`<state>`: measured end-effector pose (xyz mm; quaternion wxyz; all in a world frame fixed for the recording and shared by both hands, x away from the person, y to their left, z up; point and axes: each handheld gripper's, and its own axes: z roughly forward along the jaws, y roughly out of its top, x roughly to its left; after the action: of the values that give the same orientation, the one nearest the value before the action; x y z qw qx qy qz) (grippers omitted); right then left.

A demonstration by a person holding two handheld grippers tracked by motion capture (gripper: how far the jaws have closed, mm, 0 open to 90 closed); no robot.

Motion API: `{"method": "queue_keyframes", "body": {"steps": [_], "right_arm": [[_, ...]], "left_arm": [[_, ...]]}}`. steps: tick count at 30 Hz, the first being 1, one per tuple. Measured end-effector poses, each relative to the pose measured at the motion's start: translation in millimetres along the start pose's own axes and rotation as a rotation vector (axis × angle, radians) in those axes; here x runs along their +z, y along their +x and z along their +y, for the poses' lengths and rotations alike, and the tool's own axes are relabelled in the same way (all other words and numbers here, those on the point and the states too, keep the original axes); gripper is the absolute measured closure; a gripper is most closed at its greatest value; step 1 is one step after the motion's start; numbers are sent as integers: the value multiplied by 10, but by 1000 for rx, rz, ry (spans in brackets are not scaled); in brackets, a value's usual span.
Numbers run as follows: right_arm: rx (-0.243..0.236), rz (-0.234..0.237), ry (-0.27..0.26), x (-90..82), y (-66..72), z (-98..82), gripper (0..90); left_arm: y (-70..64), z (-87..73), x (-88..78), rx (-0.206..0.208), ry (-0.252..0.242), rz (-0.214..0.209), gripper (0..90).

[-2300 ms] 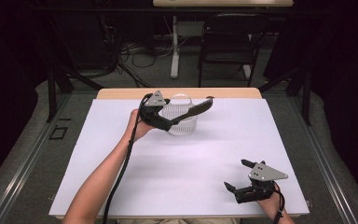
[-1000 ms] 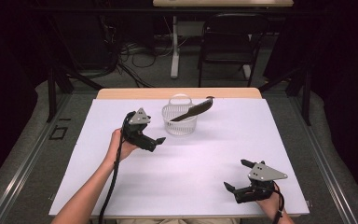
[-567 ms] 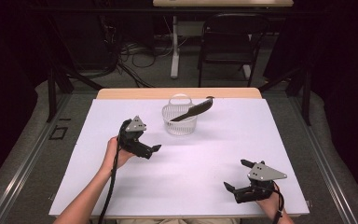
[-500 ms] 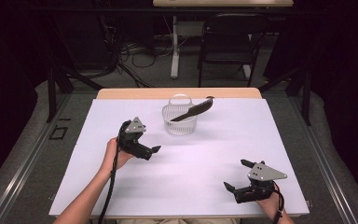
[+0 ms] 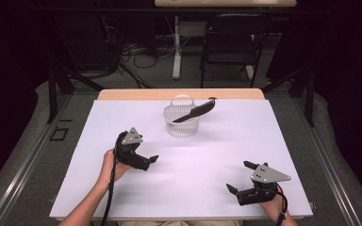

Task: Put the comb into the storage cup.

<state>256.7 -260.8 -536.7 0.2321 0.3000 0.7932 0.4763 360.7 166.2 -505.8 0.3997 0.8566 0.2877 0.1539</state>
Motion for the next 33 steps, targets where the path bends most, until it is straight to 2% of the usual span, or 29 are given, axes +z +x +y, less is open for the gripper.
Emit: {"method": "queue_keyframes", "body": {"steps": [4,11,15,24,26,33], "right_arm": [[0,2,4,4,0,-2,2],[0,2,6,11,5,-2,2],[0,3,10,19,7,-1,2],[3,3,12,22,7,-2,2],[3,4,19,23,5,-4,2],[3,4,20,31,2,-8,2]], "left_arm": [[-16,-65,-42,-9,-11,10,2],[-74,-184,-95,-18,1,2,2],[-102,-233,-132,-26,-10,5,2],[-187,-319,-171,-24,-10,0,1],[-206,-347,-180,-34,-10,-8,1],[-263,-437,-231,-35,-11,0,1]]}}
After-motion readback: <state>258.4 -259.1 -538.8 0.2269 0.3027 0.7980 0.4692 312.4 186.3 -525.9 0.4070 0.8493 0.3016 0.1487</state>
